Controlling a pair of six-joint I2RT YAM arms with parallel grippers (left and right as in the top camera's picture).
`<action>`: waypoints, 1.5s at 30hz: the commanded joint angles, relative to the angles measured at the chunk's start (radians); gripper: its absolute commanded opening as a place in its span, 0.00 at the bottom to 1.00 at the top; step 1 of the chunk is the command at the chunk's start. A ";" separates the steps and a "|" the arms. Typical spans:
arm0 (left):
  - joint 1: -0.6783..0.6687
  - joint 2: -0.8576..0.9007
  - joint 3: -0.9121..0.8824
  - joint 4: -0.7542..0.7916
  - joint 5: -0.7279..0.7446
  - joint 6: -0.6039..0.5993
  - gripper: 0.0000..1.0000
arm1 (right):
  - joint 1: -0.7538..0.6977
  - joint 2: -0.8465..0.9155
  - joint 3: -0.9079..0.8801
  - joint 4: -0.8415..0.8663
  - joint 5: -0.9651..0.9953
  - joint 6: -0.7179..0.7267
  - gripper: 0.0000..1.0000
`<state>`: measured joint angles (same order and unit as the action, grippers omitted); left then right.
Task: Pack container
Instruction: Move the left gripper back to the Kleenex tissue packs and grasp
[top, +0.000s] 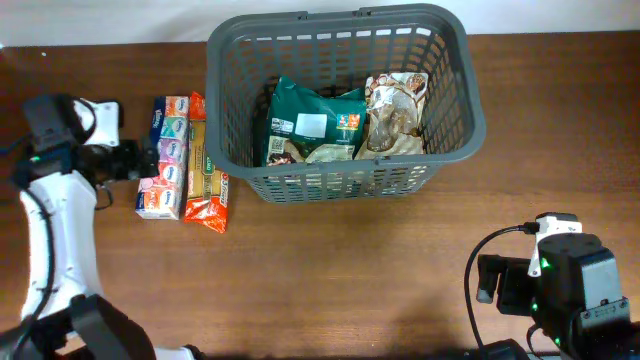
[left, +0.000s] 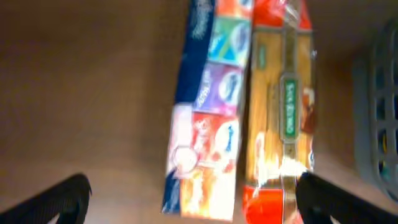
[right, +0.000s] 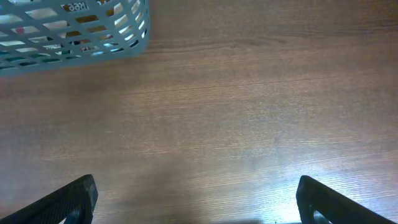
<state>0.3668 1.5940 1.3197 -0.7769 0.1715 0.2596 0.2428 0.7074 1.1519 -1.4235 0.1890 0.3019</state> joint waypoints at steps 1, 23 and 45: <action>-0.038 0.050 -0.030 0.048 -0.010 0.050 0.99 | -0.002 -0.007 -0.005 0.003 -0.002 -0.006 0.99; -0.083 0.380 -0.030 0.226 -0.071 0.109 0.99 | -0.002 -0.007 -0.005 0.003 -0.002 -0.006 0.99; -0.105 0.370 0.011 0.212 -0.225 0.047 0.39 | -0.002 -0.007 -0.005 0.003 -0.002 -0.006 0.99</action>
<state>0.2588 1.9755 1.2999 -0.5503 -0.0204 0.3431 0.2428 0.7074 1.1515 -1.4235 0.1890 0.3023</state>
